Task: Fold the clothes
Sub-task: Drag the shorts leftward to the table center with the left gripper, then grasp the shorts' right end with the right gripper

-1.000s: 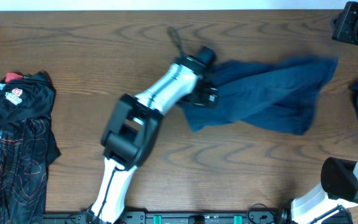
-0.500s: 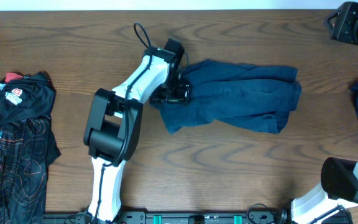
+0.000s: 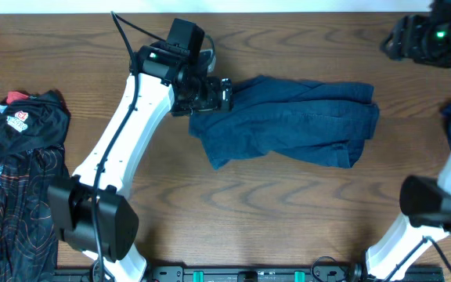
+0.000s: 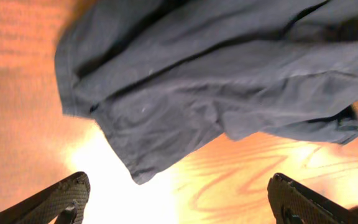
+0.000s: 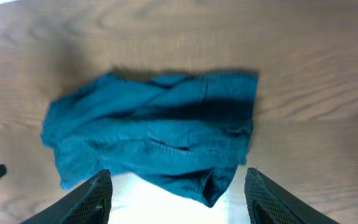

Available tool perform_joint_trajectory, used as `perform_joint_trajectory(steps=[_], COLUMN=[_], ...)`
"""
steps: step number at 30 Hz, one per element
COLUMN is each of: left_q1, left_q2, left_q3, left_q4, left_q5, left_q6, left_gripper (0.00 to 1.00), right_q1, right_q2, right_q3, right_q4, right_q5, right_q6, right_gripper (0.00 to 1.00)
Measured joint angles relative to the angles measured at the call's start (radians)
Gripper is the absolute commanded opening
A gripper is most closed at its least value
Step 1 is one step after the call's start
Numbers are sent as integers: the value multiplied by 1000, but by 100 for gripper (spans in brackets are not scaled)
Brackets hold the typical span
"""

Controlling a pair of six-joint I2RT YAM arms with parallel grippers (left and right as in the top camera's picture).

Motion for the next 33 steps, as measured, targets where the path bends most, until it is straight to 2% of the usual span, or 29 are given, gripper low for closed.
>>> perform_joint_trajectory(steps=[4,7,8,10,12,13,15,16,25,33], left_q1=[9,10,10,10,10,10,10,10,10,10], left_q2=[24,25,25,25,25,25,25,25,25,25], left_q3=[-4,-4,-4,-4,-4,-4,-4,-4,-4,-4], left_q4=[-29,-34,-35,-41,-46,-52,-67,-72,-109,-140], left_q5=[2,2,2,2,2,2,2,2,2,2], left_q6=[-7,-8,-10,-11,-15,-15,-16,-18,-21,-22], left_gripper=[93,93,93,93,93,93,93,93,89,89], right_q1=[17,23,23,24,24,24,24,24,24,24], right_q2=[94,140,154,179,196,200,209,214,223,223], right_q3=[-2,-13,-21,-50,-85,-110,-162,-185,-332,-512], right_q4=[-17,-18,-18,-18,-18,-15,-15,-13,68,220], right_q5=[6,11,12,21,37,49,68,74,138,159], right_q6=[-1,1,2,0,2,3,5,10,10,14], right_gripper=[74,75,75,66,67,70,92,99,98,90])
